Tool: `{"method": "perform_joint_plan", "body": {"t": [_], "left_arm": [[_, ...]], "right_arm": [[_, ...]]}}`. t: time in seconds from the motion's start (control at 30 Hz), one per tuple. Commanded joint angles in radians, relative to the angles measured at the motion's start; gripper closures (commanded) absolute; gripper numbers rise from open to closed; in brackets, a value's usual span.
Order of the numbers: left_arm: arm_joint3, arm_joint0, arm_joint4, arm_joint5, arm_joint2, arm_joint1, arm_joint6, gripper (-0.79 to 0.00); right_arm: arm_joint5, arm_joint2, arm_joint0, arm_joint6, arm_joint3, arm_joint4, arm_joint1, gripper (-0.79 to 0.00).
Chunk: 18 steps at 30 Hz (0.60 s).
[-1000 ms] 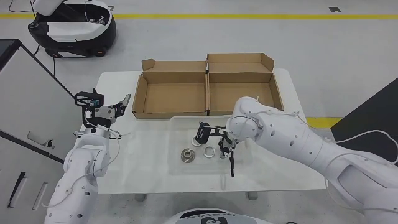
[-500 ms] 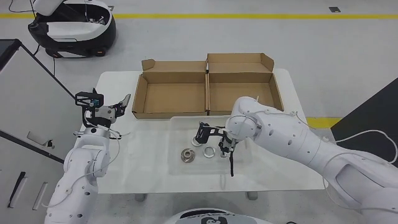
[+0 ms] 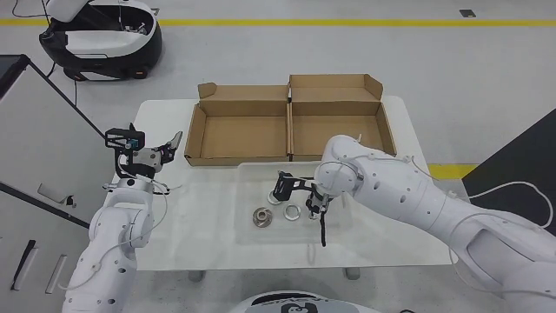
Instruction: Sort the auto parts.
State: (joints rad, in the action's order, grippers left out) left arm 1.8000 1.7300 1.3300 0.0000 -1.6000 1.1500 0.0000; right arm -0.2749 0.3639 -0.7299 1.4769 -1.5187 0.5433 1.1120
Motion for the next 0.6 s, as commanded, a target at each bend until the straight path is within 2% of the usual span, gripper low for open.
{"method": "perform_joint_plan", "body": {"t": [0.0, 0.23, 0.57], "left_arm": [[0.000, 0.000, 0.000, 0.000, 0.000, 0.000, 0.000, -0.785], [0.000, 0.000, 0.000, 0.000, 0.000, 0.000, 0.000, -0.785], [0.000, 0.000, 0.000, 0.000, 0.000, 0.000, 0.000, -0.785]], "right_arm": [[0.000, 0.001, -0.001, 0.001, 0.001, 0.000, 0.001, -0.203], [0.002, 0.006, -0.005, 0.000, 0.006, -0.004, 0.003, -0.206], [-0.006, 0.005, -0.005, 0.003, 0.016, 0.004, 0.011, -0.166]]}}
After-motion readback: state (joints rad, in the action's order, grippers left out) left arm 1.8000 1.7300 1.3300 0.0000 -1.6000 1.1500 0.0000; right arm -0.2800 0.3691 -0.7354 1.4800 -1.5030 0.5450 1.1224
